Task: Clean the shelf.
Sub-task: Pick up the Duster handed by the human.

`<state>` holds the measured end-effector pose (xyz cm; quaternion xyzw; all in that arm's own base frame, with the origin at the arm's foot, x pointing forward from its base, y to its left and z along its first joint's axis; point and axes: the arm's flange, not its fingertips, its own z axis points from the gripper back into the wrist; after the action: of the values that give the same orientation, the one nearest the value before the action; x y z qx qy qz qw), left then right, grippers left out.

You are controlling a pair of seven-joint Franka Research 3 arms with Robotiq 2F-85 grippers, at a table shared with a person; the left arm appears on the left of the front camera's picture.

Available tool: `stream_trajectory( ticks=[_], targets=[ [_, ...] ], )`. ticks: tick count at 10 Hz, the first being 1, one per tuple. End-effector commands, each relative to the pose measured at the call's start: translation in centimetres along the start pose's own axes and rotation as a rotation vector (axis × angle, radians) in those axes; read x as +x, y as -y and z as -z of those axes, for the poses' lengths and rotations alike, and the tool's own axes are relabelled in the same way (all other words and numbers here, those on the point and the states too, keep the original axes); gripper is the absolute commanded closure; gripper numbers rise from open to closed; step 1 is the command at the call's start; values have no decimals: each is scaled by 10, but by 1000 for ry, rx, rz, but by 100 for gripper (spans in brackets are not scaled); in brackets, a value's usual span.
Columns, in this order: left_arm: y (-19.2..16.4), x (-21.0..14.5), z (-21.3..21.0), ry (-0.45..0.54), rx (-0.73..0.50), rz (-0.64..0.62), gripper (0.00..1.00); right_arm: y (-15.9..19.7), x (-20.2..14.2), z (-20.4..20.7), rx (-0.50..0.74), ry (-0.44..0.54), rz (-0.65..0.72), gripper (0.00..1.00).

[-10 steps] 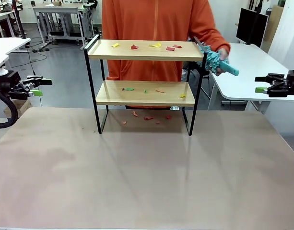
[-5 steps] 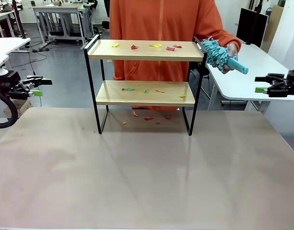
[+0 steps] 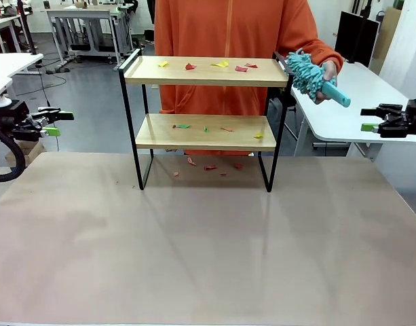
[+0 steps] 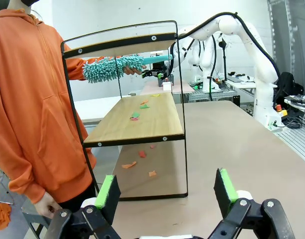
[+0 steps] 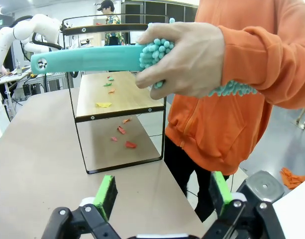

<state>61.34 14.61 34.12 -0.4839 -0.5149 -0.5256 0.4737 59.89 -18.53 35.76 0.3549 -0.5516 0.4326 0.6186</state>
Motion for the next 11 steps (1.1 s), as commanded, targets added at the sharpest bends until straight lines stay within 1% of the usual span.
stream_trajectory(
  ticks=[1, 2, 3, 4, 5, 6, 7, 8, 10, 11],
  targets=[
    [0, 1, 0, -8, -4, 0, 0, 0, 0, 0, 0, 0, 0, 0],
    [0, 1, 0, -8, -4, 0, 0, -8, 33, -5, 3, -75, -23, 0],
    [0, 1, 0, -8, -4, 0, 0, -14, 66, -4, -28, -137, -34, 0],
    [0, 1, 0, -8, -4, 0, 0, -22, 98, -1, -31, -235, -25, 0],
    [0, 1, 0, -8, -4, 0, 0, -30, 129, 9, -53, -290, -15, 0],
    [0, 1, 0, -8, -4, 0, 0, -42, 161, 23, -118, -343, 12, 0],
    [0, 1, 0, -8, -4, 0, 0, -56, 183, 35, -190, -427, 26, 0],
    [0, 1, 0, -8, -4, 0, 0, -71, 200, 49, -282, -453, 48, 0],
    [0, 1, 0, -8, -4, 0, 0, -89, 222, 76, -480, -590, 73, 0],
    [0, 1, 0, -8, -4, 0, 0, -95, 230, 82, -574, -634, 102, 0]
  ],
)
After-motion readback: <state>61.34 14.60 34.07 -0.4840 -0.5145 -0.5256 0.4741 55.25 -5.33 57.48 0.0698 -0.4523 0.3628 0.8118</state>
